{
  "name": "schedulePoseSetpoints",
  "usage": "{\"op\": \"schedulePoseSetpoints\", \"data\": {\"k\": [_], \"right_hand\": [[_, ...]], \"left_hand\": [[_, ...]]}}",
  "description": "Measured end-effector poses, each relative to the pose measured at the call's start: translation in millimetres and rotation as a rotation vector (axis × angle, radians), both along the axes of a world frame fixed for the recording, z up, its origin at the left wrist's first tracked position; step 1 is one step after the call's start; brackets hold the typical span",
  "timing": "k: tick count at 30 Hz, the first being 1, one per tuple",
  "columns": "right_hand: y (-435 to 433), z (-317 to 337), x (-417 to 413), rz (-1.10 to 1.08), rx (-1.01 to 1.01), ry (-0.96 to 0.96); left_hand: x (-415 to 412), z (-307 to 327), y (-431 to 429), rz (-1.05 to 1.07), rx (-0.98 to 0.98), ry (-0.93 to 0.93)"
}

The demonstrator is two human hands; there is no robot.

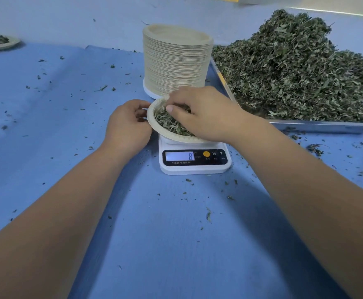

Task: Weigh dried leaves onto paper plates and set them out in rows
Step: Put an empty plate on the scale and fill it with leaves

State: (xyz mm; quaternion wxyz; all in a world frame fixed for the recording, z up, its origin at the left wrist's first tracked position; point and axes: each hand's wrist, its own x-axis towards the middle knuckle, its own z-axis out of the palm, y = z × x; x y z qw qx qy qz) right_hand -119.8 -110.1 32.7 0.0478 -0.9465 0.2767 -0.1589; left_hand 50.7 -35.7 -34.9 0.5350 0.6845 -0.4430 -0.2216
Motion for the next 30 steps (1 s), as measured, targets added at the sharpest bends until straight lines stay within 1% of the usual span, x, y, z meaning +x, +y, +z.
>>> {"op": "schedulePoseSetpoints", "data": {"k": [2, 6, 10, 13, 16, 19, 25, 30], "right_hand": [[-1, 1, 1, -0.001, 0.012, -0.022], [3, 2, -11, 0.046, 0.098, -0.289], [-1, -10, -40, -0.091, 0.116, -0.429], [-9, -24, -63, -0.217, 0.073, -0.541], [-18, -32, -78, -0.301, 0.077, -0.545], [-24, -33, -84, -0.338, 0.101, -0.569], [-25, -38, -83, -0.364, 0.098, -0.512], [-12, -31, -77, -0.280, 0.068, -0.588]], "left_hand": [[-1, 1, 1, -0.001, 0.003, 0.013], [-1, 1, 2, 0.004, 0.015, 0.027], [0, 1, 0, 0.017, 0.030, 0.030], [0, 1, 0, 0.027, 0.027, 0.061], [1, 1, 0, 0.040, 0.025, 0.081], [2, 0, -1, 0.052, 0.011, 0.121], [2, 7, 1, 0.089, -0.111, 0.317], [-2, 6, 0, 0.098, -0.115, 0.239]]}}
